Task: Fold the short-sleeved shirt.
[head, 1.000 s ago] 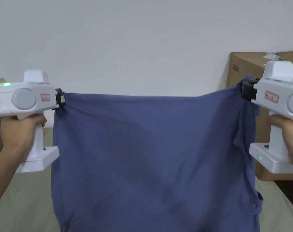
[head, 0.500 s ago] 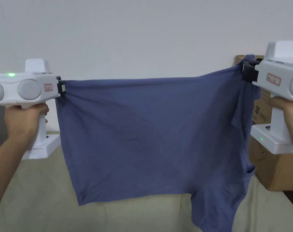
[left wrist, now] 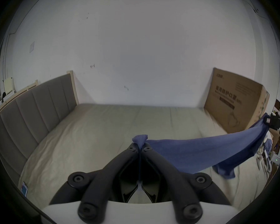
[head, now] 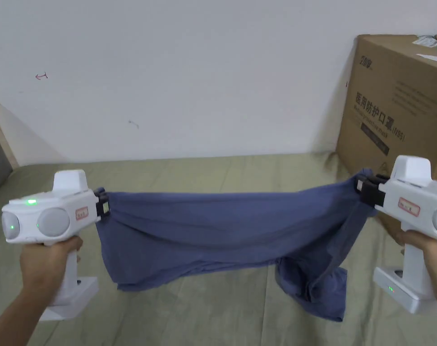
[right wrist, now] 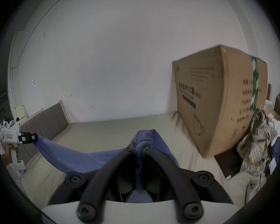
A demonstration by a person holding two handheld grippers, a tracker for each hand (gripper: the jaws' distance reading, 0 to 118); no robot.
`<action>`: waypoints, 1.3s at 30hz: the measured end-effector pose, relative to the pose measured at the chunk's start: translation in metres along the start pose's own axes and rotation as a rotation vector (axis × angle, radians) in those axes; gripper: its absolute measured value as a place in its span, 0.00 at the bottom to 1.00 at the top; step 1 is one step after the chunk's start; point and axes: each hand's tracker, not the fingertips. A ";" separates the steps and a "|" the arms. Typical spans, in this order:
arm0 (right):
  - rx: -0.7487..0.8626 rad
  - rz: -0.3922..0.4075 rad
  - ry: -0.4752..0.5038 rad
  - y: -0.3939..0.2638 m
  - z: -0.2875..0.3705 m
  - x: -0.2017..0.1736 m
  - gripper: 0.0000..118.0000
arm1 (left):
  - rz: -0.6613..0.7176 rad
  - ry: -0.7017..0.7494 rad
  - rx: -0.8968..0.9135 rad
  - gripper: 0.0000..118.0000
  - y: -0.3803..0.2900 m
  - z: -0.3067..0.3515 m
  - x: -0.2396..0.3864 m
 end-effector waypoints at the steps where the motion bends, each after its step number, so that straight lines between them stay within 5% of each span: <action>1: -0.019 -0.002 0.001 -0.009 0.007 0.000 0.02 | 0.000 -0.002 -0.017 0.00 -0.013 0.005 -0.001; 13: -0.128 -0.056 0.038 -0.106 0.132 -0.006 0.02 | 0.076 -0.022 -0.173 0.00 -0.151 0.092 -0.021; 26: -0.382 -0.105 -0.025 -0.241 0.232 -0.034 0.02 | 0.113 0.049 -0.373 0.00 -0.291 0.168 -0.041; 32: -0.499 -0.130 -0.092 -0.289 0.243 -0.028 0.02 | 0.065 0.075 -0.434 0.00 -0.320 0.178 -0.036; 33: -0.571 -0.228 -0.077 -0.298 0.242 -0.028 0.02 | 0.060 0.077 -0.443 0.00 -0.323 0.177 -0.037; 39: -0.638 -0.164 -0.136 -0.319 0.225 -0.034 0.03 | 0.053 0.096 -0.492 0.00 -0.337 0.172 -0.028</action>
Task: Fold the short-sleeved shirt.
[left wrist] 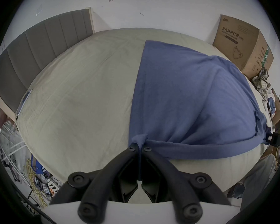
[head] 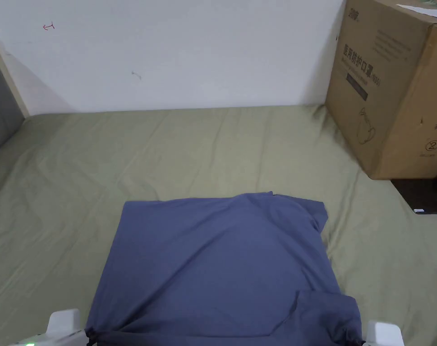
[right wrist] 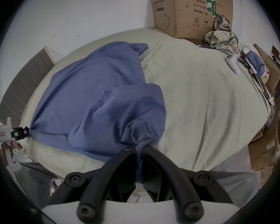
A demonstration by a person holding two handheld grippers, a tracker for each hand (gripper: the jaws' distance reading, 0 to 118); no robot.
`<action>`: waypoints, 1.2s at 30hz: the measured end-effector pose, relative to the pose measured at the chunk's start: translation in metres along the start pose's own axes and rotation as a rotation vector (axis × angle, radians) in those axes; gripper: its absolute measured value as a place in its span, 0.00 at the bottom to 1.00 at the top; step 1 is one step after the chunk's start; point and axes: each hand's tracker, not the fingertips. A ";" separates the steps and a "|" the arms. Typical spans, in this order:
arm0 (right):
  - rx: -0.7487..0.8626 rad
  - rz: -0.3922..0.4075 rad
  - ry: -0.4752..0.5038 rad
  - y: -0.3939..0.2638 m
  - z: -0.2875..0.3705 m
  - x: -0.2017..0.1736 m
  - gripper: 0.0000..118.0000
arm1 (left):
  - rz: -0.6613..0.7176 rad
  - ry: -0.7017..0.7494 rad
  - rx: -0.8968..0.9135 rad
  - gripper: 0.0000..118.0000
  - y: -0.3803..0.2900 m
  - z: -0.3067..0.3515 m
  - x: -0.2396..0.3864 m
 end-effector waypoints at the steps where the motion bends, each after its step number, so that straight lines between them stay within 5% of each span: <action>1: 0.158 0.146 -0.047 0.006 0.000 0.000 0.03 | -0.006 0.004 0.003 0.00 0.000 0.002 0.002; 3: 0.150 0.140 -0.056 0.007 0.006 -0.004 0.16 | 0.000 0.001 0.005 0.12 0.003 0.008 0.003; 6: 0.210 0.189 -0.070 0.021 0.030 -0.015 0.76 | 0.045 -0.025 0.024 0.65 0.013 0.025 0.008; 7: 0.247 0.202 -0.063 0.026 0.040 -0.017 0.84 | 0.057 -0.053 0.069 0.83 0.020 0.034 0.012; 9: 0.388 0.190 0.028 0.043 0.065 -0.027 0.84 | 0.058 -0.094 0.155 0.93 0.035 0.054 0.022; 17: 0.644 0.144 -0.028 0.090 0.145 -0.066 0.83 | -0.005 -0.125 0.581 0.92 0.085 0.131 0.069; 20: 0.711 0.168 -0.066 0.094 0.158 -0.077 0.80 | -0.017 -0.081 0.683 0.92 0.090 0.139 0.082; 21: 0.829 0.255 -0.104 0.096 0.162 -0.080 0.78 | -0.018 -0.068 0.701 0.90 0.090 0.141 0.086; 23: 0.839 0.242 -0.107 0.095 0.166 -0.084 0.61 | 0.000 -0.071 0.714 0.76 0.089 0.145 0.090; 24: 0.853 0.246 -0.093 0.094 0.167 -0.085 0.44 | 0.003 -0.080 0.718 0.63 0.089 0.146 0.090; 25: 0.819 0.238 -0.108 0.094 0.166 -0.083 0.17 | 0.006 -0.094 0.723 0.39 0.088 0.147 0.090; 26: 0.827 0.240 -0.095 0.095 0.166 -0.083 0.01 | 0.005 -0.092 0.723 0.19 0.088 0.147 0.090; 28: 0.828 0.250 -0.111 0.094 0.165 -0.085 0.01 | -0.007 -0.055 0.728 0.00 0.086 0.144 0.092; 36: 0.762 0.225 -0.076 0.091 0.163 -0.086 0.00 | -0.059 -0.055 0.550 0.00 0.078 0.128 0.071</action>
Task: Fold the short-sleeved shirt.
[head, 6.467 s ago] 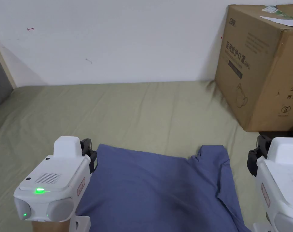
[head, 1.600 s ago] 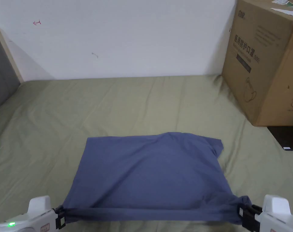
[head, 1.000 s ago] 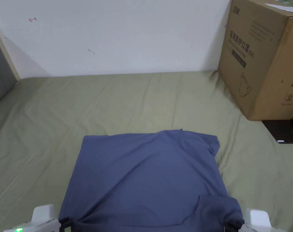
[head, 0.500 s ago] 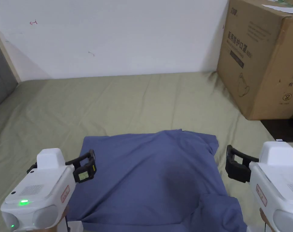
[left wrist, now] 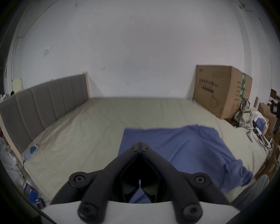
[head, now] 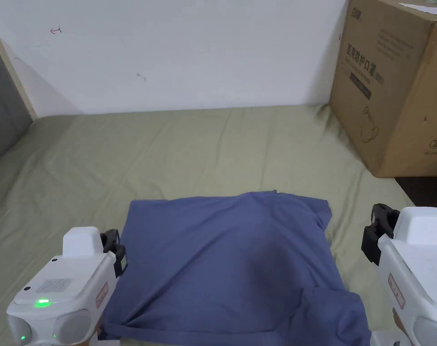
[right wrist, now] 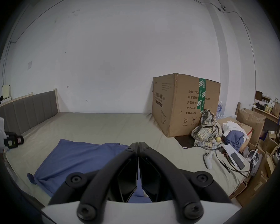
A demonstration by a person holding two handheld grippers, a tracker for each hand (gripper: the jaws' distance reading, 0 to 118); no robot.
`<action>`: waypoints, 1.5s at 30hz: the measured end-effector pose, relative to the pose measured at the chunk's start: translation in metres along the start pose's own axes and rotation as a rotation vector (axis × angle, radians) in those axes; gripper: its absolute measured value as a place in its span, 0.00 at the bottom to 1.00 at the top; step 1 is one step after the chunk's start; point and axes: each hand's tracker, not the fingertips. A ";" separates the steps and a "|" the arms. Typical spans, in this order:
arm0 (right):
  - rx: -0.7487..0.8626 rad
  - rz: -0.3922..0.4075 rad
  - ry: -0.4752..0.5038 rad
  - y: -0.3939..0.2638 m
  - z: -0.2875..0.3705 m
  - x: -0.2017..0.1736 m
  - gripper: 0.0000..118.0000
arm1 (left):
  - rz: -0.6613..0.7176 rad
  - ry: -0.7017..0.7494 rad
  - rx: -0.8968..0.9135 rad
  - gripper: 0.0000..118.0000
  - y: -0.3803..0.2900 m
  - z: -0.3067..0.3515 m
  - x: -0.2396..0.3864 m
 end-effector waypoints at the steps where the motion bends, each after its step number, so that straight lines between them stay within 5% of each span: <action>1: 0.014 -0.002 0.024 0.000 0.000 -0.002 0.00 | 0.013 0.006 -0.047 0.00 -0.007 -0.004 -0.006; 7: -0.042 -0.017 0.051 -0.010 -0.006 -0.002 0.01 | 0.088 0.013 -0.256 0.01 -0.059 -0.013 -0.047; 9: -0.057 0.025 0.031 -0.015 -0.008 0.000 0.01 | 0.074 0.038 -0.270 0.19 -0.076 -0.013 -0.056; 10: -0.065 0.025 0.030 -0.017 -0.009 0.001 0.01 | 0.053 0.058 -0.316 0.43 -0.082 -0.014 -0.060; 13: -0.084 0.037 0.019 -0.022 -0.012 0.002 0.00 | 0.082 0.068 -0.398 0.65 -0.098 -0.017 -0.068; 14: -0.092 0.035 0.021 -0.024 -0.012 0.003 0.01 | 0.081 0.071 -0.406 0.81 -0.102 -0.018 -0.069; 16: -0.104 0.036 0.021 -0.027 -0.012 0.003 0.01 | 0.060 0.079 -0.408 0.89 -0.110 -0.020 -0.071; 20: -0.130 0.043 0.016 -0.035 -0.013 0.005 0.01 | 0.011 0.101 -0.452 0.80 -0.122 -0.033 -0.068; 25: -0.182 0.049 0.002 -0.051 -0.011 0.011 0.01 | 0.015 0.054 -0.491 0.07 -0.134 -0.042 -0.068; 27: -0.248 0.041 0.000 -0.063 -0.011 0.014 0.04 | 0.017 0.052 -0.469 0.02 -0.132 -0.038 -0.067; 28: -0.292 0.041 0.009 -0.073 -0.013 0.016 0.19 | 0.036 0.041 -0.464 0.01 -0.129 -0.036 -0.066; 31: -0.459 0.062 0.003 -0.106 -0.018 0.019 0.87 | 0.054 0.040 -0.446 0.00 -0.126 -0.033 -0.064; 32: -0.525 0.048 0.028 -0.119 -0.020 0.019 0.91 | 0.051 0.044 -0.441 0.00 -0.126 -0.034 -0.066; 36: -0.638 0.029 0.054 -0.165 -0.028 0.020 0.86 | 0.068 0.041 -0.433 0.00 -0.122 -0.035 -0.068; 38: -0.662 0.026 0.051 -0.181 -0.037 0.021 0.66 | 0.068 0.044 -0.431 0.00 -0.121 -0.036 -0.068; 39: -0.671 0.023 0.045 -0.187 -0.042 0.023 0.47 | 0.063 0.046 -0.432 0.00 -0.120 -0.036 -0.068; 40: -0.681 0.010 0.047 -0.190 -0.046 0.024 0.15 | 0.061 0.047 -0.432 0.00 -0.120 -0.037 -0.069; 42: -0.694 -0.011 0.057 -0.194 -0.051 0.026 0.04 | 0.060 0.048 -0.433 0.00 -0.120 -0.037 -0.069; 45: -0.683 -0.021 0.080 -0.185 -0.047 0.023 0.03 | 0.063 0.050 -0.434 0.00 -0.117 -0.038 -0.070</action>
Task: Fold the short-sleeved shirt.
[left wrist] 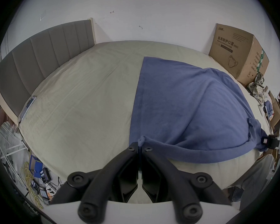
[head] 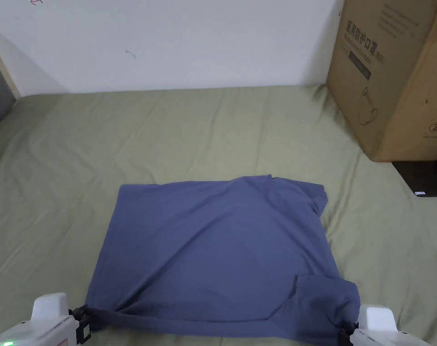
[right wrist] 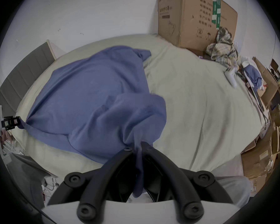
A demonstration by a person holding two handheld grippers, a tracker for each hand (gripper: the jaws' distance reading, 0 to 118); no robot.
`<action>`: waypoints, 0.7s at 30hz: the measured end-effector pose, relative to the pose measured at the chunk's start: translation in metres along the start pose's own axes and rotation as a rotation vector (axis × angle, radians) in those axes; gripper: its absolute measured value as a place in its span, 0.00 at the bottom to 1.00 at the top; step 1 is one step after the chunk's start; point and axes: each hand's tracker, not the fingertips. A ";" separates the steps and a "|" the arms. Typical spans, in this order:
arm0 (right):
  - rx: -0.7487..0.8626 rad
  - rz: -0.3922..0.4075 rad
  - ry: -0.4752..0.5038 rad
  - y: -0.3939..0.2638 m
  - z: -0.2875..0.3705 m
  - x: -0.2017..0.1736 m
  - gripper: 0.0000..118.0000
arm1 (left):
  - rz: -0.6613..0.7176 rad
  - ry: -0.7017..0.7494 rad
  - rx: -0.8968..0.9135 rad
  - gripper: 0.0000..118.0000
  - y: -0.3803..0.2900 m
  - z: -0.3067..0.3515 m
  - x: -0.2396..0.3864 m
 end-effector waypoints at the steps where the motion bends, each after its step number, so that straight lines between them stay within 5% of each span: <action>1: 0.027 0.011 -0.008 0.004 0.009 -0.002 0.03 | 0.006 0.000 0.004 0.00 0.002 0.001 -0.001; 12: 0.293 0.067 0.000 0.114 0.033 -0.005 0.03 | 0.077 -0.019 0.122 0.00 0.078 0.001 -0.002; 21: 0.205 0.098 -0.026 0.185 -0.057 0.002 0.03 | -0.022 0.024 0.037 0.00 0.138 -0.083 0.014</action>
